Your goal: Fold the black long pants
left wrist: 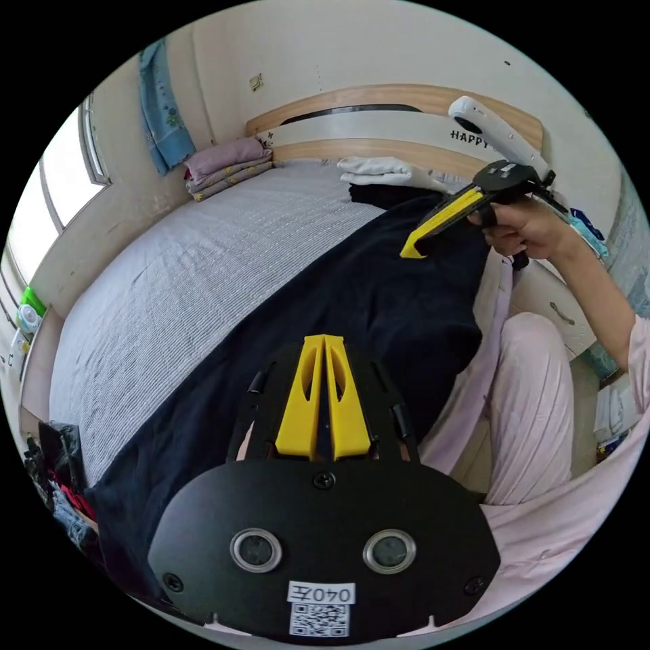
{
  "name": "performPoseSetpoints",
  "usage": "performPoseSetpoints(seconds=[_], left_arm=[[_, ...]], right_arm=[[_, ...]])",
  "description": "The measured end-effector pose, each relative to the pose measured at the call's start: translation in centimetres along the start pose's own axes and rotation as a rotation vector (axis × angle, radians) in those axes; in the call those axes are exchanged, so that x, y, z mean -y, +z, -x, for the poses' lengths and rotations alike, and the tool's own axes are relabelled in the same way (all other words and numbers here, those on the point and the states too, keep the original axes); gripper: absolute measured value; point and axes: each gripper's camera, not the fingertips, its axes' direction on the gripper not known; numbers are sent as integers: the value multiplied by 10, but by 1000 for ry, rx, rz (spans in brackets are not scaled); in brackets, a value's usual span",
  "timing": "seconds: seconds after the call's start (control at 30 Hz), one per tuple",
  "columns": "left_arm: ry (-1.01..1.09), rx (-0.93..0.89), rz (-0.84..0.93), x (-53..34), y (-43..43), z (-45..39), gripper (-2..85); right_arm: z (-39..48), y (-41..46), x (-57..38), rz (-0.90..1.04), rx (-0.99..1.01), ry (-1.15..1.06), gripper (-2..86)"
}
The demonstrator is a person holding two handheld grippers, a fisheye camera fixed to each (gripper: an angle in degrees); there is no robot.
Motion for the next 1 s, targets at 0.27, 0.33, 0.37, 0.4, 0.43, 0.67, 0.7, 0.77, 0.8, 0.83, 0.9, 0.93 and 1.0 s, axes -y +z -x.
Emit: performPoseSetpoints(seconds=[0.27,0.33,0.37,0.4,0.43,0.67,0.7,0.77,0.8,0.83,0.9,0.93,1.0], left_arm=[[-50,-100,162,-29,56,1,-9],[-179,-126,182,-26,41,15,-9],[-182,-95,156,-27,32,13,-9],[-142,-71,95,-31,11,3,-9],[-125,-101,38,-36,-9,-8,-9],[0,-246,-24,-56,-24,-86,-9],[-1,-237,5,-56,-15,-94,-9],[-14,-193,-8,-55,-9,-100,-9],[-32,-179,-24,-53,-8,-100,-9],[-57,-191,-39,-51,-8,-98,-9],[-79,-219,-27,-47,-5,-97,-8],[-86,-233,1,-45,-1,-97,-8],[-91,-256,11,-44,0,-97,-7]], right_arm=[[33,74,-5,227,-124,-55,-9],[31,59,-7,223,-96,-31,-9],[33,44,-15,177,-133,-17,-8],[37,29,-25,144,-165,-23,-7],[39,21,-30,124,-174,-24,-6],[71,-28,-85,10,-196,-23,56],[72,-30,-91,7,-203,-12,54],[71,-32,-100,6,-215,9,50],[69,-33,-106,0,-216,24,47],[68,-34,-109,-2,-214,31,46],[62,-37,-119,-18,-195,68,43],[60,-38,-121,-24,-186,75,43],[54,-43,-130,-54,-156,100,43]])
